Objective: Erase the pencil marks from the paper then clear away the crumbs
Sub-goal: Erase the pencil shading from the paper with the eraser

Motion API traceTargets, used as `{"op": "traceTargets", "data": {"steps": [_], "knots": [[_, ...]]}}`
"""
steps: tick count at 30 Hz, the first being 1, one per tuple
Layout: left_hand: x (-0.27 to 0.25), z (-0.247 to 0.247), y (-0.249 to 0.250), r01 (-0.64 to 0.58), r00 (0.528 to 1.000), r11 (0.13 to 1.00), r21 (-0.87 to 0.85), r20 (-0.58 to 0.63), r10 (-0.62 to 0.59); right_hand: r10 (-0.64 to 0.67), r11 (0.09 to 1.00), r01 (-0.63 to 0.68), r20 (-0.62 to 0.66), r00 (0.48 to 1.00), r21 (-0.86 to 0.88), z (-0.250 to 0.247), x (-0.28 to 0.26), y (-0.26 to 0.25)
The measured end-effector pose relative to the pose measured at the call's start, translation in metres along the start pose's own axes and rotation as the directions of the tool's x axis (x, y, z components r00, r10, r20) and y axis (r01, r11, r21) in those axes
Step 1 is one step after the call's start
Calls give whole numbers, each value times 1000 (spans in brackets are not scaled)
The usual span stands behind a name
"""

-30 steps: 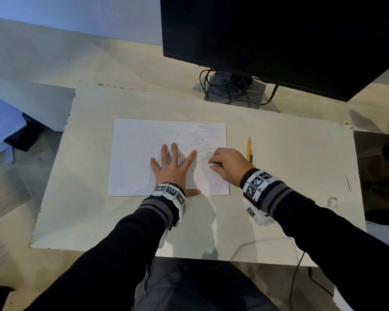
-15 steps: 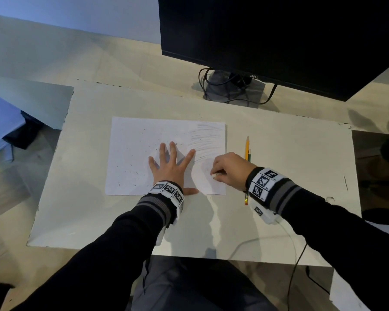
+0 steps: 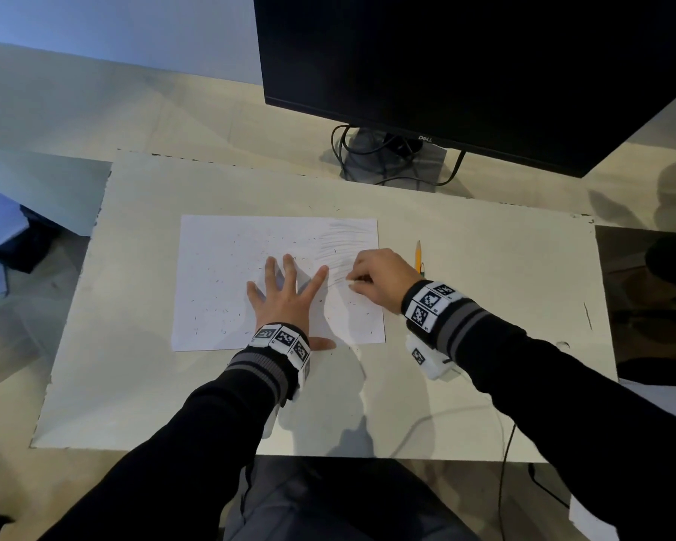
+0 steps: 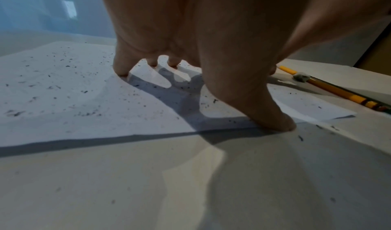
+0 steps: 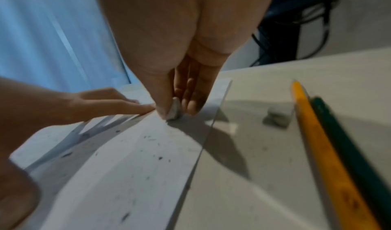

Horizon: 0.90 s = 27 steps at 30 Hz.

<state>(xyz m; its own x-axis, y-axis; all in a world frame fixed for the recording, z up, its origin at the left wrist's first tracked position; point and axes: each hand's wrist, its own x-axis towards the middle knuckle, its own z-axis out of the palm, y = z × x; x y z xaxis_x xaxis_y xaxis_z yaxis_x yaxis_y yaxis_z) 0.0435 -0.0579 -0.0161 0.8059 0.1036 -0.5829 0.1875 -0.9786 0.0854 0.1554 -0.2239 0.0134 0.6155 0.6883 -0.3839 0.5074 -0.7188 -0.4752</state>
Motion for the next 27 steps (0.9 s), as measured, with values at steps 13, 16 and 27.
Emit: {"op": "traceTargets", "data": {"steps": [13, 16, 27], "knots": [[1, 1, 0, 7, 1000, 1000, 11, 8, -7, -41, 999, 41, 14, 999, 20, 12, -5, -6], [1, 1, 0, 7, 1000, 1000, -9, 5, -7, -9, 999, 4, 139, 990, 39, 12, -19, 3], [0, 1, 0, -8, 1000, 1000, -15, 1, 8, -47, 999, 49, 111, 993, -16, 10, -29, 10]]}}
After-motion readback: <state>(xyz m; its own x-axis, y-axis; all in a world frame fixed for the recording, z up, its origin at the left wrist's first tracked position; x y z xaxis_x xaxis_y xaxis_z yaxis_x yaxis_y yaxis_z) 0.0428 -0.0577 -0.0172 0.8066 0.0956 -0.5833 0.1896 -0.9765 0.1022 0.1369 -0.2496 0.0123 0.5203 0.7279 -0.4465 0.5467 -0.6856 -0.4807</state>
